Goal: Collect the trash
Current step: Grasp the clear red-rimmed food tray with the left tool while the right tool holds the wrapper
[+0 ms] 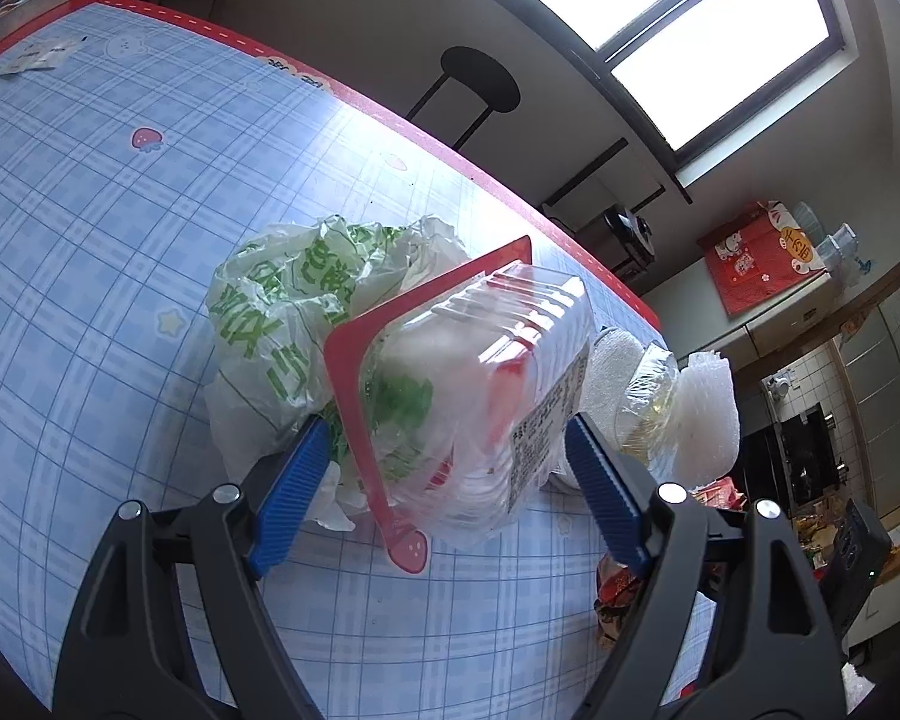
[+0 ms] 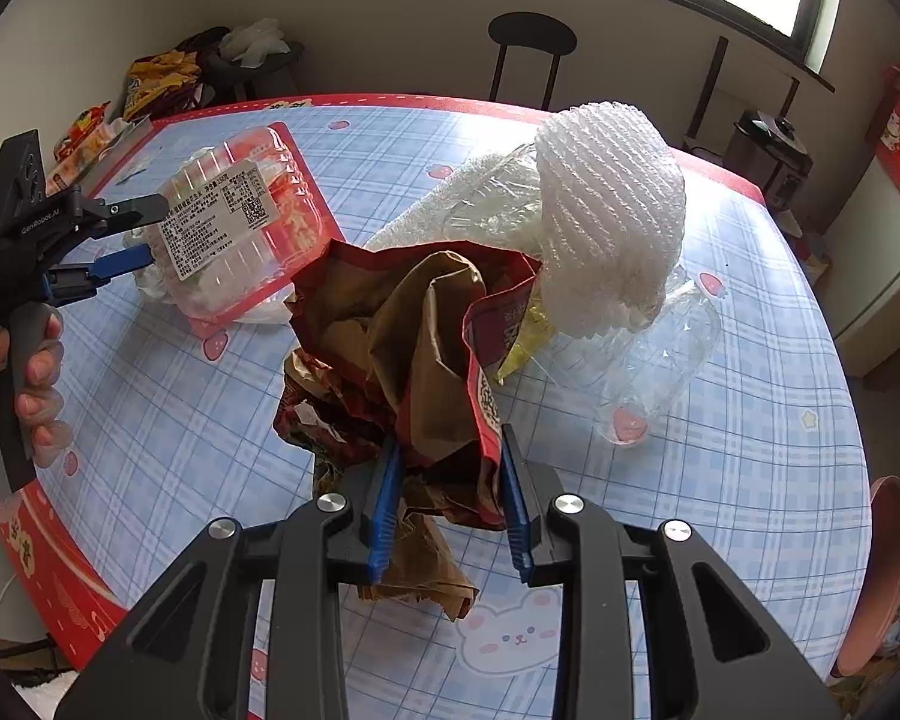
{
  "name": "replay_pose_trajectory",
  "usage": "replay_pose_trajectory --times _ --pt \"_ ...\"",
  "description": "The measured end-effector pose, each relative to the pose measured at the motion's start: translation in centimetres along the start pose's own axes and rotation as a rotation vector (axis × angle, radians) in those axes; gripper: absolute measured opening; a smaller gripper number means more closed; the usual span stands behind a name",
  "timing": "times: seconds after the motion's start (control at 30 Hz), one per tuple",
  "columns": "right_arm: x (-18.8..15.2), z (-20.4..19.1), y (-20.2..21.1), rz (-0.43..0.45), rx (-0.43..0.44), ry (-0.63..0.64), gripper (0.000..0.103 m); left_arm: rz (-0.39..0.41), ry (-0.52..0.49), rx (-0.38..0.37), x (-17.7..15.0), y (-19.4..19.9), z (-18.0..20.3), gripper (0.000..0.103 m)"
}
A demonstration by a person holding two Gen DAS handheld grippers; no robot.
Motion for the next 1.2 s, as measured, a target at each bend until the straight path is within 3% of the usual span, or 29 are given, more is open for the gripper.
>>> replay_pose_trajectory --times 0.4,0.63,0.77,0.93,1.2 --pt "0.1 0.0 -0.7 -0.02 0.0 0.002 0.03 -0.066 -0.063 -0.034 0.3 -3.8 0.6 0.08" --pt "0.4 -0.5 -0.7 -0.02 0.01 0.015 0.03 -0.09 -0.127 -0.094 -0.5 -3.2 3.4 0.065" --pt "0.3 -0.6 -0.8 -0.02 0.02 0.011 0.03 -0.132 -0.182 -0.052 -1.9 -3.6 4.0 0.06" --pt "0.2 -0.7 -0.2 -0.01 0.031 0.011 0.03 -0.156 -0.099 -0.07 -2.6 -4.4 3.3 0.059" --pt "-0.3 -0.1 2.3 0.025 0.049 -0.027 0.03 -0.099 -0.192 0.013 -3.0 -1.9 5.2 0.052"
Point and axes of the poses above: each gripper's, at about its wrist camera, not at the fingertips, and y roughly against the way its jaws point, z to its right, x to its top, the point moved 10 cm from there along -y, roughly the way its jaws point, and after that the axes turned 2 degrees about -y, right-handed, at the moved point
